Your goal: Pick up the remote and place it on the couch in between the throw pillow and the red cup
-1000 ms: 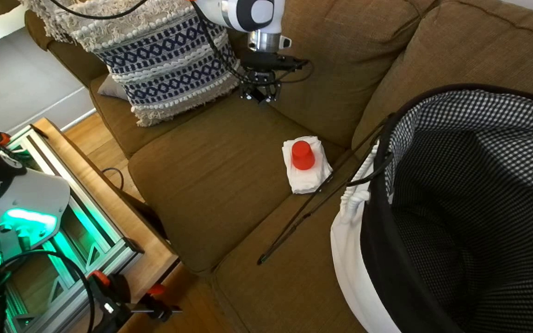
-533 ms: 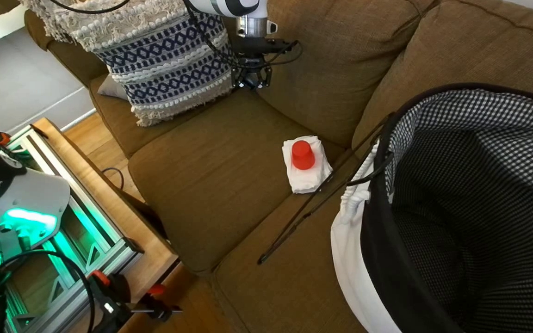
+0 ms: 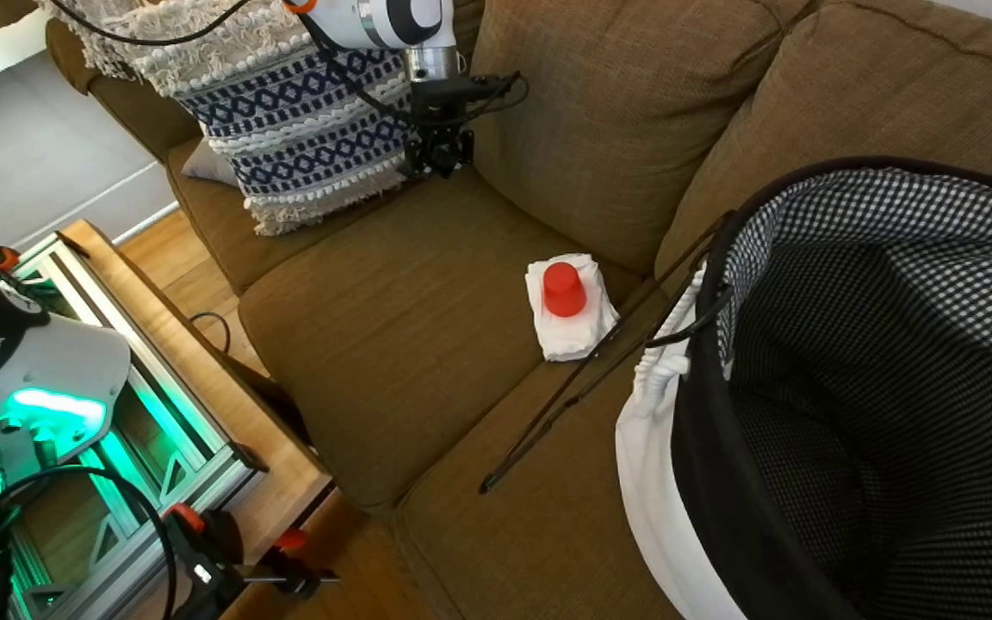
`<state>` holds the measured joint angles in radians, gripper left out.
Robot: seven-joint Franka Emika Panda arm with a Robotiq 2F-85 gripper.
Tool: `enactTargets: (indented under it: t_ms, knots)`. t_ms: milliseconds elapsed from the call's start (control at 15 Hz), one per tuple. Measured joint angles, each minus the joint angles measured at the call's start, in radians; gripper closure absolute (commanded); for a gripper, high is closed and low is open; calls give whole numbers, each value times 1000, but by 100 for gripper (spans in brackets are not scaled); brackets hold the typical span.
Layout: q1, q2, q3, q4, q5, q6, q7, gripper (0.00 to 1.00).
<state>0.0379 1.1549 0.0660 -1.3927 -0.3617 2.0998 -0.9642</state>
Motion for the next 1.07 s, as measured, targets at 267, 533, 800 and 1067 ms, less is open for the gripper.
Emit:
enactTargets:
  t_ms: [267,533,800,1067]
  knots:
    - [30,3,-44,-54,-42,115,57,38]
    - [87,-49,-125,-155,-139,324,237,32]
    - [92,-60,-123,-162,-147,330,248,15]
    - [89,-58,-123,-162,-147,330,248,16]
